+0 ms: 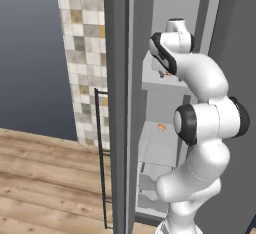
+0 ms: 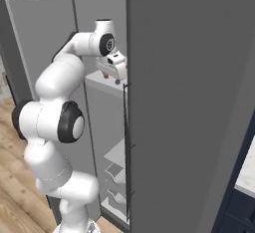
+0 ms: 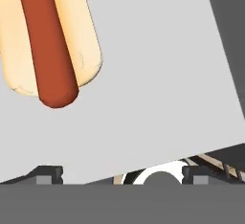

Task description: Store the hot dog in the freezer for long-term storage. Close the freezer door after placing the cooked food.

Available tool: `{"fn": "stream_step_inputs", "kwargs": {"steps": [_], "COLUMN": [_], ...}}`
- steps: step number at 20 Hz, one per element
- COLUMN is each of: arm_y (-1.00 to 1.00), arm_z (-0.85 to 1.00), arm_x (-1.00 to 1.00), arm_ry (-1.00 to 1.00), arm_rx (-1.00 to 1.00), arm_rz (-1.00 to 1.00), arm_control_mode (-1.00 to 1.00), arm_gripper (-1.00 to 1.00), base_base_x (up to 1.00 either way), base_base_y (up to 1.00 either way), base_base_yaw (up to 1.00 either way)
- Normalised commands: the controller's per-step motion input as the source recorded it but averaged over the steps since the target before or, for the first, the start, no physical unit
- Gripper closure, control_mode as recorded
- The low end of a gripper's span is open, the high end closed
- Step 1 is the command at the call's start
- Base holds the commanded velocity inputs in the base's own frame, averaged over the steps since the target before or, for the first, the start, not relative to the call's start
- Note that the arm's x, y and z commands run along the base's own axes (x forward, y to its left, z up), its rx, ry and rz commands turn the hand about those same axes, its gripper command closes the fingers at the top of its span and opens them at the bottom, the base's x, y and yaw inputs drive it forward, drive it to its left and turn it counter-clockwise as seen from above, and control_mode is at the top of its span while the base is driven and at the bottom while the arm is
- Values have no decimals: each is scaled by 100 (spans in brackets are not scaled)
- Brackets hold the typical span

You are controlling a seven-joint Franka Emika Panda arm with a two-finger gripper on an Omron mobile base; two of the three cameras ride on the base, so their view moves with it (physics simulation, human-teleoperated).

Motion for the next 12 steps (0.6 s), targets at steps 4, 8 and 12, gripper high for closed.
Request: {"fn": "stream_step_inputs", "kwargs": {"steps": [4, 8, 12], "arm_y": [16, 20, 14], "arm_z": [7, 17, 19], "arm_x": [-66, -70, -76], "arm_ry": [0, 0, 0], "arm_rx": [0, 0, 1], "arm_rz": [0, 0, 0], "arm_control_mode": [-100, -100, -100], "arm_gripper": [-100, -100, -100], "base_base_x": [0, 0, 0], "base_base_y": [0, 0, 0], "base_base_yaw": [0, 0, 0]}}
